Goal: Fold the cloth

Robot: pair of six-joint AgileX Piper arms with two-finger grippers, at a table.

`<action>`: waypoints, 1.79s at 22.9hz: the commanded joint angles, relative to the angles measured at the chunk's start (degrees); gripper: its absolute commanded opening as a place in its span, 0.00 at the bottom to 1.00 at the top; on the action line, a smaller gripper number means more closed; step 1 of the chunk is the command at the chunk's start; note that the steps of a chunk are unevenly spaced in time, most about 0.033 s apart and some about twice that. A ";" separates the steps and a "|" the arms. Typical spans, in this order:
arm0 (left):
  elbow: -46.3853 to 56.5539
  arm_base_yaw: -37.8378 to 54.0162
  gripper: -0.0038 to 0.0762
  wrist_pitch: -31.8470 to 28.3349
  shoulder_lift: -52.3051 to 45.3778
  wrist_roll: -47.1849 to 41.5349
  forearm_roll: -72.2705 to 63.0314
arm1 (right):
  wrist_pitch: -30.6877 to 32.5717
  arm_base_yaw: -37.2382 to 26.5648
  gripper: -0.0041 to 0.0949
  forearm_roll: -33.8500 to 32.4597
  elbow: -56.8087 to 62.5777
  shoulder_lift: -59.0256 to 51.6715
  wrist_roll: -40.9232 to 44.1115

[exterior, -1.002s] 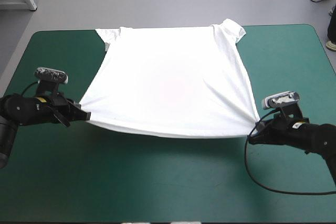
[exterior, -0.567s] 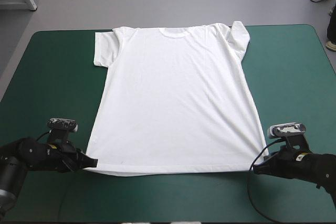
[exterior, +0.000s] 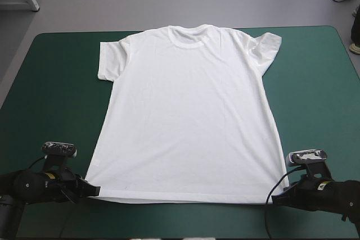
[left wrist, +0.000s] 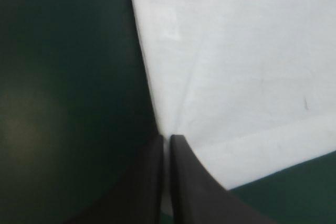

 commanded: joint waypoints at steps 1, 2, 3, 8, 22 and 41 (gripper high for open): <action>-1.44 -0.12 0.07 -2.04 1.28 -0.63 -0.92 | -2.91 -0.17 0.05 0.59 -1.28 1.79 -0.34; -1.44 -0.12 0.07 -2.04 1.86 -0.63 -0.92 | -3.01 -0.17 0.07 0.59 -1.28 2.29 -0.34; -1.44 -0.12 0.07 -1.36 3.22 -0.63 -1.26 | -3.24 -0.17 0.14 0.59 -1.28 3.71 -0.34; -1.44 -0.12 0.38 -0.38 5.85 1.21 -3.92 | -5.72 -0.17 0.39 1.71 -1.28 6.80 -0.34; -7.10 -0.12 0.69 -11.53 7.24 1.38 -11.69 | -8.30 -0.17 0.40 -3.00 -15.16 6.84 0.27; -52.16 -0.22 0.68 -14.35 54.86 2.14 -18.87 | -13.61 -0.17 0.40 -3.56 -41.36 18.43 -0.34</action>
